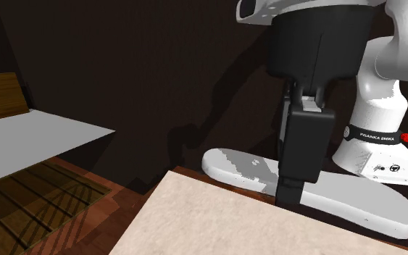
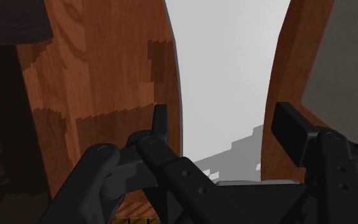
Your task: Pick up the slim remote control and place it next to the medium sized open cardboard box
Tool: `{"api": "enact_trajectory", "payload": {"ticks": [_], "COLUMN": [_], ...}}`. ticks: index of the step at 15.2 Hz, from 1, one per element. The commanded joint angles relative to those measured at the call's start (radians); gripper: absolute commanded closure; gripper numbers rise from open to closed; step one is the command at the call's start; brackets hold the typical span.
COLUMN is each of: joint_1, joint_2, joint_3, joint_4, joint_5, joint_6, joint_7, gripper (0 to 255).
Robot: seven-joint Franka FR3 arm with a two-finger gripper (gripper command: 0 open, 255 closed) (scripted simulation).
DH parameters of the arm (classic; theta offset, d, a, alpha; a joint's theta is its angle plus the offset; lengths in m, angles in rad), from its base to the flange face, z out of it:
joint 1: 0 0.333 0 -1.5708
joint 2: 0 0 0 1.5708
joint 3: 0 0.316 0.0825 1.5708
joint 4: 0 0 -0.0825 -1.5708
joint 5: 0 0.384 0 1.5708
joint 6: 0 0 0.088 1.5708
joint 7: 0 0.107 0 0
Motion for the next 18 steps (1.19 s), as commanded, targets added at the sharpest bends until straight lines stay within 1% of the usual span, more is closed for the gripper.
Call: {"api": "enact_trajectory", "payload": {"ticks": [1, 10, 18], "joint_1": [0.003, 0.02, 0.051], "joint_2": [0.02, 0.117, 0.214], "joint_3": [0.0, -0.017, -0.056], "joint_4": [-0.012, -0.051, -0.069], "joint_5": [-0.017, -0.11, -0.21], "joint_6": [0.028, 0.14, 0.231], "joint_7": [0.014, 0.078, 0.147], "gripper": [255, 255, 255]}}
